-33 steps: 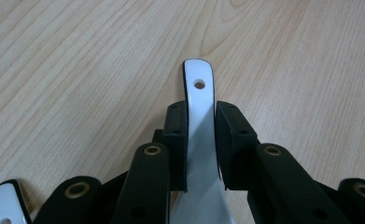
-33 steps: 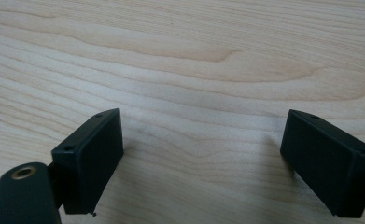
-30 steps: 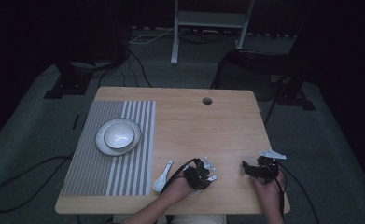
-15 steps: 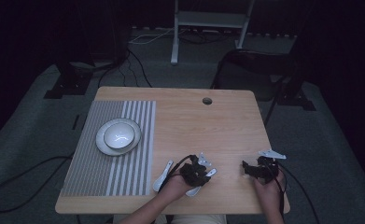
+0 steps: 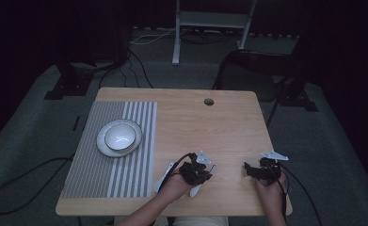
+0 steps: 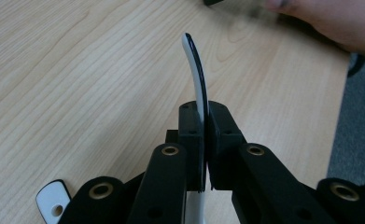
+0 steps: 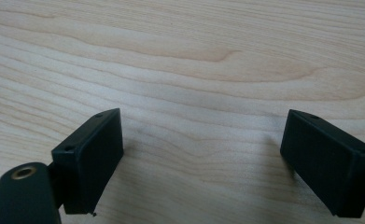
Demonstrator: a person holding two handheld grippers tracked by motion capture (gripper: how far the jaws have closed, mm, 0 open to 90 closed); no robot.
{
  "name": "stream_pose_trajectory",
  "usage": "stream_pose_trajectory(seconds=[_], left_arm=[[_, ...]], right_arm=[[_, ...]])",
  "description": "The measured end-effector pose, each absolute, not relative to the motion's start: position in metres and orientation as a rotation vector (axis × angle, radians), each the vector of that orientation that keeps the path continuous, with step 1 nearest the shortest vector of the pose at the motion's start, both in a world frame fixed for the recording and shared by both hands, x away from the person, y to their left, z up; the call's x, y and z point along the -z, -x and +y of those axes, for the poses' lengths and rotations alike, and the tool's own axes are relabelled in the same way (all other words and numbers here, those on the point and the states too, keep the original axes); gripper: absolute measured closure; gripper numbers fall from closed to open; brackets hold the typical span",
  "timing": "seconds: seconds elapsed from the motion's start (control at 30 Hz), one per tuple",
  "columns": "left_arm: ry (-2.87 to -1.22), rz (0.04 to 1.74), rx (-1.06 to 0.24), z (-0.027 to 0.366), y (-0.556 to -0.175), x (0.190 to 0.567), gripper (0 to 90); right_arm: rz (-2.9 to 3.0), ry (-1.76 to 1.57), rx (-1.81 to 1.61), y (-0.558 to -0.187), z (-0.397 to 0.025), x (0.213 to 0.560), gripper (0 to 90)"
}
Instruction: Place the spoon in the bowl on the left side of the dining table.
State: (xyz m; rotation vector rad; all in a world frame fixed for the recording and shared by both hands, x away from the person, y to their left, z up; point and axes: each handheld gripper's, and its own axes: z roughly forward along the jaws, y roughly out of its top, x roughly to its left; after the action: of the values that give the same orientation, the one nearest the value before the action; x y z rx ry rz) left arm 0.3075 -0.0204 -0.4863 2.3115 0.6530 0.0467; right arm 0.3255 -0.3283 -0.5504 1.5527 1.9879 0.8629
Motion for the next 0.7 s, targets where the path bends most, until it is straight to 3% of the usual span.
stream_pose_trajectory(seconds=[0.7], left_arm=[[-2.219, 0.646, -0.064, 0.007, -0.314, 0.463, 85.4]], right_arm=[[1.988, -1.553, -0.863, -0.325, -0.328, 0.550, 12.4]])
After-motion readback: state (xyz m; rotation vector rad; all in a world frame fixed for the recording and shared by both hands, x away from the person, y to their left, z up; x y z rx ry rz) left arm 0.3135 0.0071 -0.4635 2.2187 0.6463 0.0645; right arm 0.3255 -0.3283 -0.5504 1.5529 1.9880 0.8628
